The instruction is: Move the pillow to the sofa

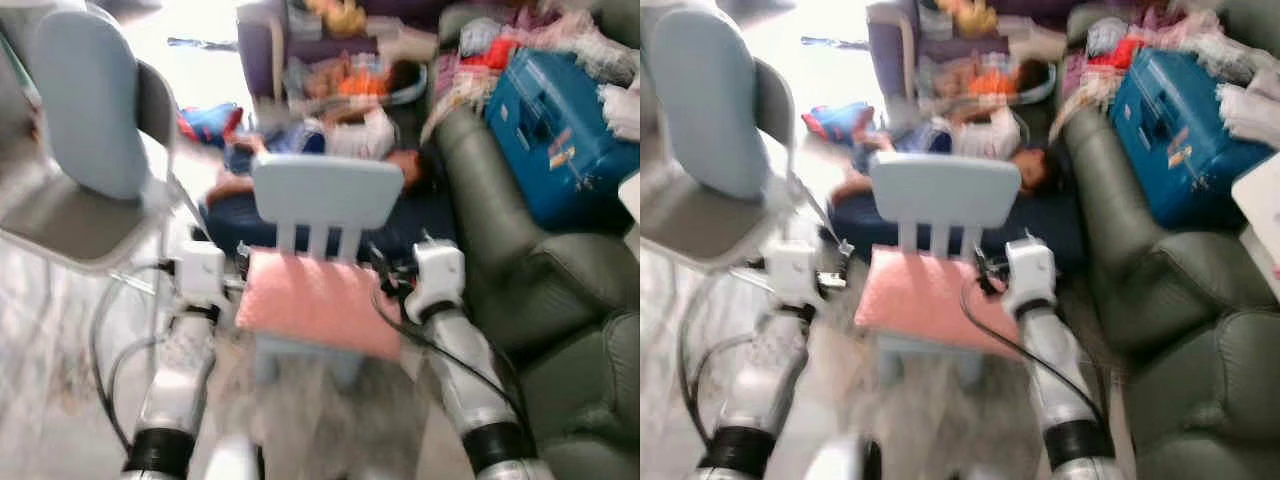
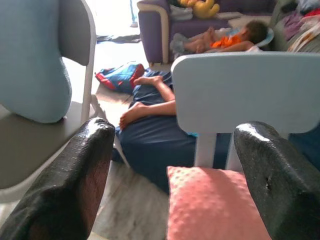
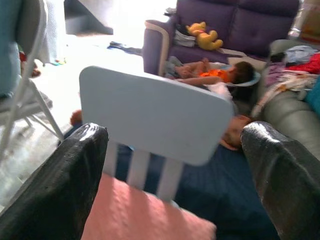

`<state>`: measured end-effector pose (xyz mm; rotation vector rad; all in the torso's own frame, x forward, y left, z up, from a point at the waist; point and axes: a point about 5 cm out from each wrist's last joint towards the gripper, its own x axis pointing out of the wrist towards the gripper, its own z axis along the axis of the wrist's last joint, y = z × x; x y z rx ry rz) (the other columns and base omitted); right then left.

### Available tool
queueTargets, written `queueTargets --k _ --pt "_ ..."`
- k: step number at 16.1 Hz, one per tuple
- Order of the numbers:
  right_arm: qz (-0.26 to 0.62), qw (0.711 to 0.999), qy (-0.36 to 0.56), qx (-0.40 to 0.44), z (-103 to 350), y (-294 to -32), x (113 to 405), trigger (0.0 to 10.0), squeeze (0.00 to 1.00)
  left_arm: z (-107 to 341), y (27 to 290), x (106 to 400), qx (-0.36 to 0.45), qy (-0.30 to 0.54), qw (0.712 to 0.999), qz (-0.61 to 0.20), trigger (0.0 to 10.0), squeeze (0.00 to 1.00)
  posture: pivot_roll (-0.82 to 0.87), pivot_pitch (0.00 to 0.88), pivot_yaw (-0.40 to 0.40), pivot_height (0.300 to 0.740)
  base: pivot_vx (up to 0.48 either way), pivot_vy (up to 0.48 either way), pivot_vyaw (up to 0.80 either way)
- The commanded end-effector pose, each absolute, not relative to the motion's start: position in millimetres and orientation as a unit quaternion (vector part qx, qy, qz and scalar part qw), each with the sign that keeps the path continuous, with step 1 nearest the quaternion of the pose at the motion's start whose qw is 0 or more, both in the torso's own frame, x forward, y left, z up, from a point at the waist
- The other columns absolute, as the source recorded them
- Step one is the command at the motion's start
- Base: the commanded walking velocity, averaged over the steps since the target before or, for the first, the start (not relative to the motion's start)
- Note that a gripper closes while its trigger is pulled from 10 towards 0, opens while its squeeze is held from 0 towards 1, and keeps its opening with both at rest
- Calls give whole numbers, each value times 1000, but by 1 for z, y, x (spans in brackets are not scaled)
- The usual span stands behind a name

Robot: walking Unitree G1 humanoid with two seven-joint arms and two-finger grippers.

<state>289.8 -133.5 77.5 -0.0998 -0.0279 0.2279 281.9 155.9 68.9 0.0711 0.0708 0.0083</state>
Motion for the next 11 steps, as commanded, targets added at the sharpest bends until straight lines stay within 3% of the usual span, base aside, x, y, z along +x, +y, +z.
queueTargets --k 1,7,11 --pt "101 993 -7 -61 75 -145 287 10000 0 71 144 283 30 32 999 -13 10000 0 -8 92 -72 740 480 0 0" --pt "113 992 -3 -60 72 -137 283 10000 0 70 143 283 25 32 999 -10 10000 0 -5 99 -74 740 474 0 0" --pt "113 992 -3 -60 72 -136 285 10000 0 72 143 282 20 27 999 -10 10000 0 -4 100 -73 740 0 0 0"
